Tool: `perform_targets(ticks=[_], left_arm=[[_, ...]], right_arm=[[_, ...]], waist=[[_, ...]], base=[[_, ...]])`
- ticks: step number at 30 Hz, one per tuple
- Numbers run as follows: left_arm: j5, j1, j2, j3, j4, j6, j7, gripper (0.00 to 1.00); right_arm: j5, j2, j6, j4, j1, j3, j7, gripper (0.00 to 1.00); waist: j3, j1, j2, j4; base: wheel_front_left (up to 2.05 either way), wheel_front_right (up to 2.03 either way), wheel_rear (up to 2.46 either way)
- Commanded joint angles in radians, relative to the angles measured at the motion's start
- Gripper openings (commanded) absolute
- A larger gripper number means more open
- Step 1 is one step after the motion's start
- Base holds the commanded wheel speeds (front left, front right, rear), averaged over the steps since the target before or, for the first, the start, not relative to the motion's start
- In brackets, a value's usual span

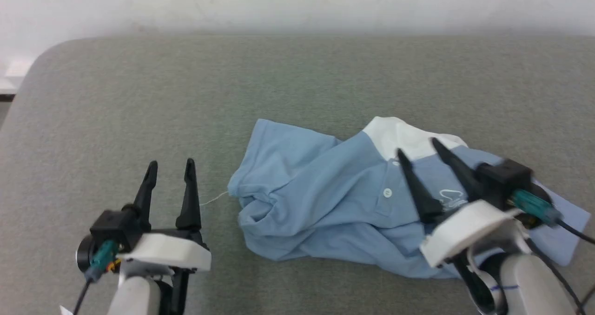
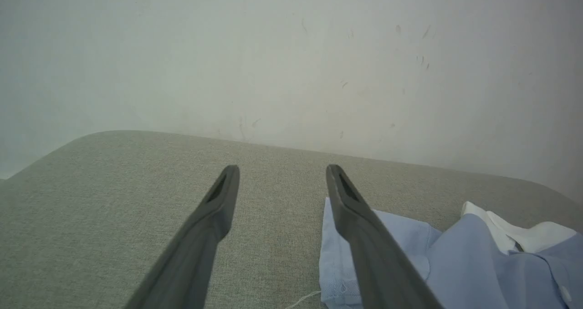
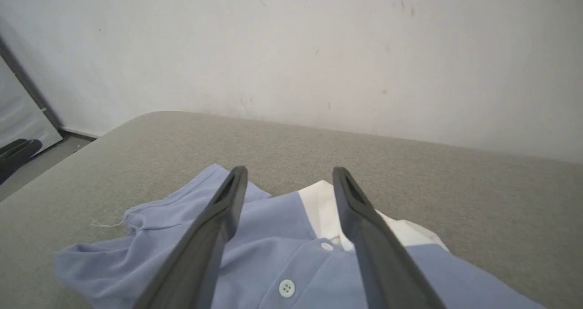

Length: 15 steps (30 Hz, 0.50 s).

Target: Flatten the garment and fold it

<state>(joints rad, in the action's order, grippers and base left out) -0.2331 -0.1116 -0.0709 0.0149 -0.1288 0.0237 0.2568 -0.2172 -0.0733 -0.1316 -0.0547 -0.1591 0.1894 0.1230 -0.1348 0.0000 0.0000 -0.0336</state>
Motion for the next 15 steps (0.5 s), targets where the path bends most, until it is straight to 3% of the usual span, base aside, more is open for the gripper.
perform_targets(ticks=[1, 5, 11, 15], left_arm=[[0.01, -0.031, -0.02, 0.003, -0.01, 0.013, -0.003, 1.0], [0.007, -0.136, -0.081, 0.027, -0.061, 0.056, -0.099, 1.0], [-0.065, -0.356, -0.219, 0.125, -0.164, 0.103, -0.434, 1.0], [-0.188, -0.488, -0.337, 0.269, -0.2, 0.106, -0.65, 1.0]], right_arm=[[0.019, 0.008, 0.001, -0.012, 0.029, -0.034, -0.024, 1.0], [0.035, 0.02, 0.001, -0.022, 0.085, -0.128, -0.07, 1.0], [0.004, 0.023, 0.001, -0.015, 0.083, -0.177, -0.097, 1.0], [-0.023, 0.023, 0.001, -0.009, 0.061, -0.183, -0.118, 1.0]], waist=[[-0.01, 0.0, 0.0, 0.059], [-0.044, 0.0, 0.0, 0.114], [-0.114, 0.0, 0.0, 0.198], [-0.159, 0.0, 0.0, 0.251]], base=[[0.0, 0.0, 0.0], [0.0, 0.0, 0.0], [0.0, 0.0, 0.0], [0.0, 0.0, 0.0]])
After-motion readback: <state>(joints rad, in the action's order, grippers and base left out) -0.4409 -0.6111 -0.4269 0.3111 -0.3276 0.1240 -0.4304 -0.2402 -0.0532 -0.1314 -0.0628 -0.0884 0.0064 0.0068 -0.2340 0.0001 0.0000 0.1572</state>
